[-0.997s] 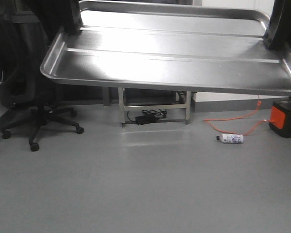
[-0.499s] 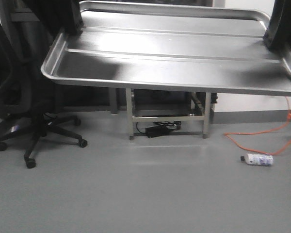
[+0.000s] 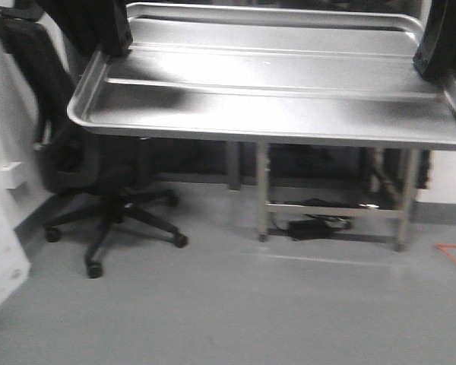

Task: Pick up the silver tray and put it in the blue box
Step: 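Carry the silver tray with both grippers toward the blue crate shelf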

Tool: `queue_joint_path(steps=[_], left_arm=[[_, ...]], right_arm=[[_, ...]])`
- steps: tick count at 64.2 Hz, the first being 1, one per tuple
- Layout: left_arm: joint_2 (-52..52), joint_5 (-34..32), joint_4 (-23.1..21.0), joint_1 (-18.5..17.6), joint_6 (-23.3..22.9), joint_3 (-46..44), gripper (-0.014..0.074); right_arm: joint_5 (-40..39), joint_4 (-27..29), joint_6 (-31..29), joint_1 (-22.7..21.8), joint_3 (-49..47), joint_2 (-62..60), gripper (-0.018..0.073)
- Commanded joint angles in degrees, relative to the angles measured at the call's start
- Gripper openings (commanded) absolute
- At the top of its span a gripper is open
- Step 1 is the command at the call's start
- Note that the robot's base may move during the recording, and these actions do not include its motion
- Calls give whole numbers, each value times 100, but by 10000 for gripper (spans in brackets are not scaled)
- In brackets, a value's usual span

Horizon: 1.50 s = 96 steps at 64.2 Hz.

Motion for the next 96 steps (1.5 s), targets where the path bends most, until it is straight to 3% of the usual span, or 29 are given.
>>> queue_joint_path(steps=[1,96], left_arm=[[-223,639,371,27,56,-128,-105],[-223,639,351,27,56,-128,-105]], right_arm=[[-82,-441,-31,-56,-190,-172,59],[-76,-441,-31,-61,-190,-172,59]])
